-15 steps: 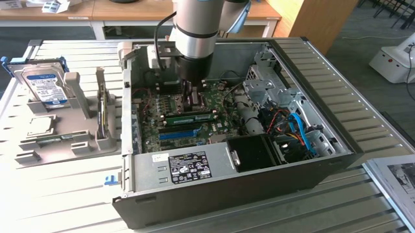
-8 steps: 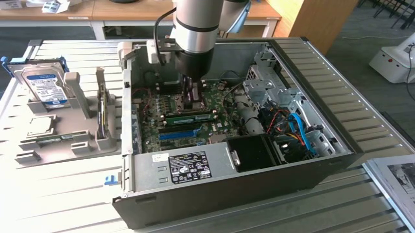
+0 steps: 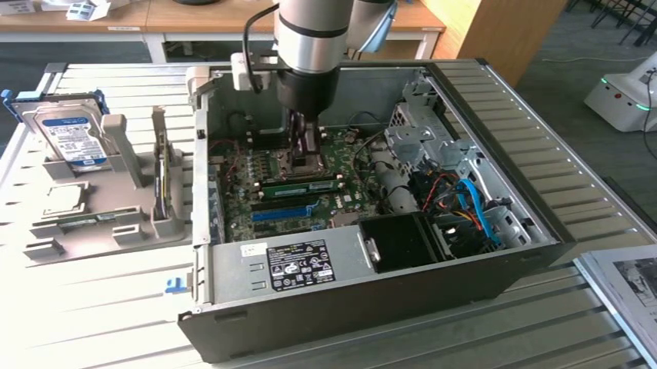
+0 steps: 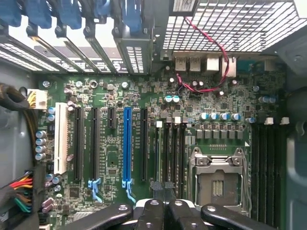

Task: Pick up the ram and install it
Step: 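Press down the ram until it locks into place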

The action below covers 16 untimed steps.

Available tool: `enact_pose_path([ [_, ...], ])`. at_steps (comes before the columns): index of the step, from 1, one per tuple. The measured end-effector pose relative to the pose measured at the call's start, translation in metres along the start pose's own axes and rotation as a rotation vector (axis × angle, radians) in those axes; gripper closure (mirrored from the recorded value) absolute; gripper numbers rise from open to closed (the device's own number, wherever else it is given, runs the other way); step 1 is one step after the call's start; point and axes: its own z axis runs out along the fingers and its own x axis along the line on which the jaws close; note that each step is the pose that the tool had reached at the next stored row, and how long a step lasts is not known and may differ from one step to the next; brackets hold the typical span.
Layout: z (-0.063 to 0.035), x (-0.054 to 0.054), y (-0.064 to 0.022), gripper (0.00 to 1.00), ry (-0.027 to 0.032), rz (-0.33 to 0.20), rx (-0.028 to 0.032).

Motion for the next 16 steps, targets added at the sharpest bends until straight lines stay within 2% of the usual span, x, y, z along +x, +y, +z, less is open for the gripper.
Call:
enact_pose_path([
  [16, -0.0249, 0.0, 0.0007, 0.9, 0.0041, 0.0, 0.0],
])
